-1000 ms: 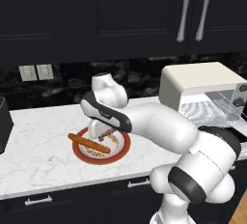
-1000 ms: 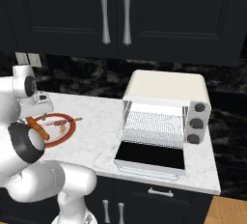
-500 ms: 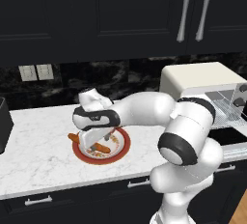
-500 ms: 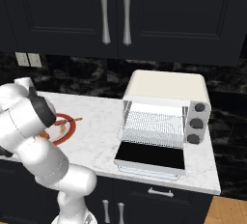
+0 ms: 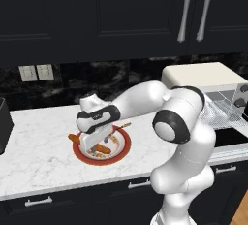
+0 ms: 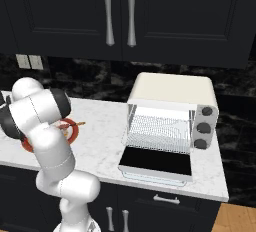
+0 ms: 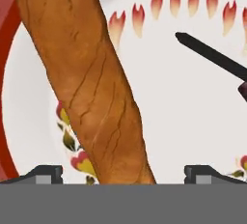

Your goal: Pick up the kebab skewer and baguette bread, and place them inside the toaster oven. Close the toaster oven door and start by setting the timer.

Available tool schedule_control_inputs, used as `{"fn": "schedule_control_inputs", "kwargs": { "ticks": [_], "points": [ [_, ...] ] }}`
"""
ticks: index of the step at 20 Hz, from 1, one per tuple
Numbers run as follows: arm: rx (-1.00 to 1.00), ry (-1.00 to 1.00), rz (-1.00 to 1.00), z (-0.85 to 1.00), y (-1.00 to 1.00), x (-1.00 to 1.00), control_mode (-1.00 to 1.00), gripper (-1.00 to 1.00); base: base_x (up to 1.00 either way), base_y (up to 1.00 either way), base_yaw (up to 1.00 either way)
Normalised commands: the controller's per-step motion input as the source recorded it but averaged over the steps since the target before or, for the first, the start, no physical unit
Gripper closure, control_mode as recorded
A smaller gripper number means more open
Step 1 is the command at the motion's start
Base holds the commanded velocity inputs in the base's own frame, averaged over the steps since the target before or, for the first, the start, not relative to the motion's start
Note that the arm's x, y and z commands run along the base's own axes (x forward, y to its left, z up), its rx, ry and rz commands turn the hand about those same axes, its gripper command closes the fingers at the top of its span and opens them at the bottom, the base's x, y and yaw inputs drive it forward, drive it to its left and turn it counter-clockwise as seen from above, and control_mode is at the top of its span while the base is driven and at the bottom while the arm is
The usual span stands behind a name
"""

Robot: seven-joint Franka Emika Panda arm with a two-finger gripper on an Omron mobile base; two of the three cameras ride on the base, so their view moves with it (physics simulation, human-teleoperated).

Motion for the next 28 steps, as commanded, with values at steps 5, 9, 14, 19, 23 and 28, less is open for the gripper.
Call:
{"fn": "schedule_control_inputs", "kwargs": {
  "ticks": [5, 9, 14, 19, 23, 28],
  "points": [
    [0.0, -0.01, 0.0, -0.36, 0.2, 0.27, -1.0, -1.0, 0.0, 0.0, 0.0],
    [0.0, -0.04, 0.0, -0.28, 0.36, 0.08, -1.0, -1.0, 0.0, 0.0, 0.0],
    [0.0, -0.11, 0.0, -0.36, 0.07, -0.08, -1.0, 1.0, 0.0, 0.0, 0.0],
    [0.08, -0.1, 0.04, -0.22, -0.15, -0.38, -1.0, 1.0, 0.0, 0.0, 0.0],
    [0.1, -0.12, 0.13, 0.27, -0.55, -0.56, -1.0, 1.0, 0.0, 0.0, 0.0],
    [0.08, -0.19, 0.26, 0.76, -0.89, -0.82, -1.0, 1.0, 0.0, 0.0, 0.0]
  ]
}}
